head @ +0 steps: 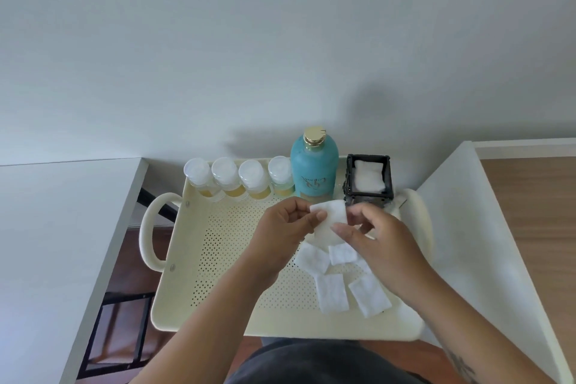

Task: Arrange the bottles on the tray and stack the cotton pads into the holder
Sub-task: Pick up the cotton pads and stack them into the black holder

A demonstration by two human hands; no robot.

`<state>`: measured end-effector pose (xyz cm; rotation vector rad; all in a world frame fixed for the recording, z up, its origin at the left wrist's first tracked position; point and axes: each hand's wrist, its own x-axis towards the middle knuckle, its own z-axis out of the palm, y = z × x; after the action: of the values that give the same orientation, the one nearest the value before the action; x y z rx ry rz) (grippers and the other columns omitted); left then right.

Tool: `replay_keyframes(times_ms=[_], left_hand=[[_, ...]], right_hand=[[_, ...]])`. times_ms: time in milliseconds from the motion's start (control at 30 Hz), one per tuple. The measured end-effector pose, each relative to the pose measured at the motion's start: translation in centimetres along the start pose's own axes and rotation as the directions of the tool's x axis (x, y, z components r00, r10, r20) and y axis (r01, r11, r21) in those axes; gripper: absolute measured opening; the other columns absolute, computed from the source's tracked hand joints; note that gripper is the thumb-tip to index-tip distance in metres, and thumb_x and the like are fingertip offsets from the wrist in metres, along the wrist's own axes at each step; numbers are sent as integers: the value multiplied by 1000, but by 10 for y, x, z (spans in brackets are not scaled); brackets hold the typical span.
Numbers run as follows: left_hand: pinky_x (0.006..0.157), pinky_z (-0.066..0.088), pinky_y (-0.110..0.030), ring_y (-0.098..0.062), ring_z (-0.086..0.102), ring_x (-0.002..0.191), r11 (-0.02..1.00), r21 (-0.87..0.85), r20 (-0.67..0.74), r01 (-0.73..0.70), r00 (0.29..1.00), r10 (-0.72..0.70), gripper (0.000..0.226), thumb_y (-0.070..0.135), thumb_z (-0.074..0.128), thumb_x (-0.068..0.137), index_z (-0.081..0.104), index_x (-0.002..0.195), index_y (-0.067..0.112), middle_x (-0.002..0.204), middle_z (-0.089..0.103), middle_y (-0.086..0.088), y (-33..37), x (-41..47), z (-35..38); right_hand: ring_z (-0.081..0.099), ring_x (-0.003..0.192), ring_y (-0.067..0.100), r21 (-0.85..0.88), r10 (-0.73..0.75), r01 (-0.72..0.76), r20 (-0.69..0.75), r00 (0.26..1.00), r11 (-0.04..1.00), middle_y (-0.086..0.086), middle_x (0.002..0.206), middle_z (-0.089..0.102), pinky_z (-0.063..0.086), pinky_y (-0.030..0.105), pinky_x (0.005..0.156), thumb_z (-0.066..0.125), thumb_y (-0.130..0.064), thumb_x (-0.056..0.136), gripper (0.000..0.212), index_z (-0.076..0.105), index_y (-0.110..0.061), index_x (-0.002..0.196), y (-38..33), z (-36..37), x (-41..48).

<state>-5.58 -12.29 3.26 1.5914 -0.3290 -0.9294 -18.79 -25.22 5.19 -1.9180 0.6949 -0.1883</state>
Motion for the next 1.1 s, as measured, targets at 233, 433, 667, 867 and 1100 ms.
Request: replay_keyframes(times_ms=[233,433,667,867,1100], left_hand=[[68,51,-19,-6,65,73,953,299,-61,45,998,-27,16,41,77,79,69,91,34,86,72,13,-19,11,-1],[85,48,-26,-10,57,99,661,750,0,-27,999,41,23,30,70,87,65,110,27,111,63,12,-58,20,-12],[79,50,-33,-15,49,100,406,903,120,-143,989,82,29,33,69,86,63,114,27,109,63,10,-75,21,-10],[82,46,-31,-16,48,99,283,938,171,-200,977,124,24,38,64,87,62,109,28,103,61,10,-80,25,-10],[81,49,-32,-16,48,97,328,914,193,-238,967,165,15,33,61,89,61,100,23,101,59,8,-81,21,-16]], right_hand=[[55,61,-3,48,47,-37,-229,972,998,-10,68,63,40,8,54,64,-32,89,10,67,-23,84,-2,-29,17],[59,73,12,45,105,-96,-346,932,994,-6,78,65,43,22,63,65,-29,88,13,69,-17,90,5,-45,53],[54,75,14,-230,-16,-76,-377,926,970,-10,70,55,42,29,61,65,-31,87,16,60,-15,84,13,-32,63],[50,85,31,-511,-276,19,-431,859,859,6,91,54,46,43,71,62,-22,90,22,55,-8,105,13,-30,55],[47,117,32,-721,-391,158,-167,905,674,-7,109,69,36,43,92,53,-38,94,26,69,-19,99,28,-24,51]])
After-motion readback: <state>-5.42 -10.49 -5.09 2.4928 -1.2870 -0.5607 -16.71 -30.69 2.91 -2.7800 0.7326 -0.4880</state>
